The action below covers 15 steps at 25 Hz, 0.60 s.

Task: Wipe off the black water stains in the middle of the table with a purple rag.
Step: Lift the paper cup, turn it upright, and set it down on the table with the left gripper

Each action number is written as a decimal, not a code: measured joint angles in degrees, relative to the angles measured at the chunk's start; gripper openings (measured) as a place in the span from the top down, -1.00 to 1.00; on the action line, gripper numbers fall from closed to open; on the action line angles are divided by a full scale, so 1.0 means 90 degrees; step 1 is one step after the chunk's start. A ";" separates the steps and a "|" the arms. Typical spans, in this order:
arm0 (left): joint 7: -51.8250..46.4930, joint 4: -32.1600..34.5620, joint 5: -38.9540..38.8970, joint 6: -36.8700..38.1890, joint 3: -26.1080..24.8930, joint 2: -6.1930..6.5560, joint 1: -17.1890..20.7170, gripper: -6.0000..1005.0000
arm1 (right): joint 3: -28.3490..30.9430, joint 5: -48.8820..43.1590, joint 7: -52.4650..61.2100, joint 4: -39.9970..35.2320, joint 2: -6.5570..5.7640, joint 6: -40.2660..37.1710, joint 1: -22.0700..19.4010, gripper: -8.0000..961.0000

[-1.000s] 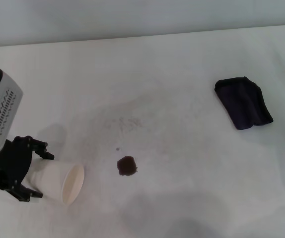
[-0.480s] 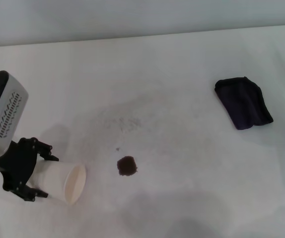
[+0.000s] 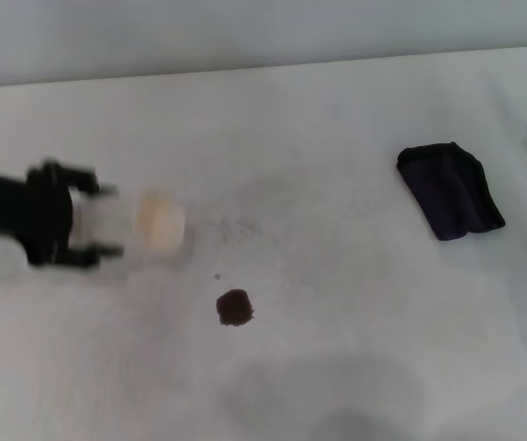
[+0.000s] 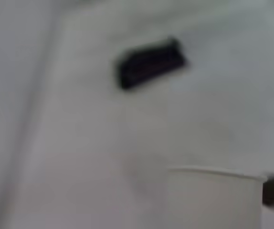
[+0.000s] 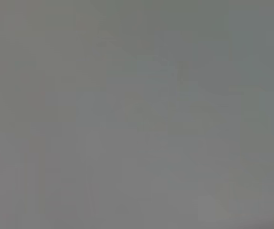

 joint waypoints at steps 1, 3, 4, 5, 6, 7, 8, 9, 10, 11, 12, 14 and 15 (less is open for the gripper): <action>0.0000 0.0000 0.0000 0.0000 0.0000 0.0000 0.0000 -0.45 | -0.0038 -0.0017 0.0003 -0.0002 0.0001 0.0032 0.0000 -0.79; 0.0209 -0.0130 -0.0662 0.0218 -0.0291 0.0014 0.0126 -0.41 | -0.0173 -0.0020 0.0007 0.0000 0.0001 0.0063 0.0002 -0.79; 0.0273 -0.0231 -0.0905 0.0292 -0.0388 0.0027 0.0154 -0.40 | -0.0241 -0.0022 0.0011 0.0010 0.0001 0.0070 0.0004 -0.79; 0.0307 -0.0364 -0.1142 0.0353 -0.0475 0.0036 0.0171 -0.38 | -0.0356 -0.0022 0.0039 0.0038 -0.0008 0.0103 0.0009 -0.79; 0.0309 -0.0515 -0.1303 0.0420 -0.0560 0.0038 0.0174 -0.37 | -0.0356 -0.0022 0.0039 0.0038 -0.0008 0.0103 0.0009 -0.79; 0.0310 -0.0653 -0.1457 0.0486 -0.0649 0.0034 0.0186 -0.35 | -0.0409 -0.0022 0.0059 0.0046 -0.0016 0.0156 0.0009 -0.79; 0.0311 -0.0773 -0.1578 0.0540 -0.0729 0.0020 0.0208 -0.34 | -0.0464 -0.0023 0.0074 0.0052 -0.0029 0.0232 0.0004 -0.79; 0.0318 -0.0921 -0.1754 0.0632 -0.0803 0.0006 0.0244 -0.32 | -0.0505 -0.0023 0.0085 0.0054 -0.0040 0.0290 -0.0003 -0.79; 0.0325 -0.1107 -0.1969 0.0743 -0.0861 -0.0007 0.0292 -0.28 | -0.0540 -0.0026 0.0088 0.0063 -0.0051 0.0341 -0.0022 -0.79; 0.0327 -0.1224 -0.2126 0.0818 -0.0872 -0.0011 0.0323 -0.24 | -0.0598 -0.0029 0.0089 0.0098 -0.0063 0.0388 -0.0067 -0.79; 0.0343 -0.1542 -0.2543 0.0983 -0.0887 -0.0018 0.0397 -0.24 | -0.0632 -0.0031 0.0089 0.0128 -0.0069 0.0407 -0.0100 -0.79; 0.0399 -0.1902 -0.3014 0.1121 -0.0892 -0.0020 0.0467 -0.22 | -0.0758 -0.0032 0.0089 0.0243 -0.0076 0.0439 -0.0208 -0.79; 0.0494 -0.2213 -0.3363 0.1190 -0.0891 -0.0021 0.0513 -0.21 | -0.0821 -0.0034 0.0089 0.0284 -0.0080 0.0451 -0.0252 -0.79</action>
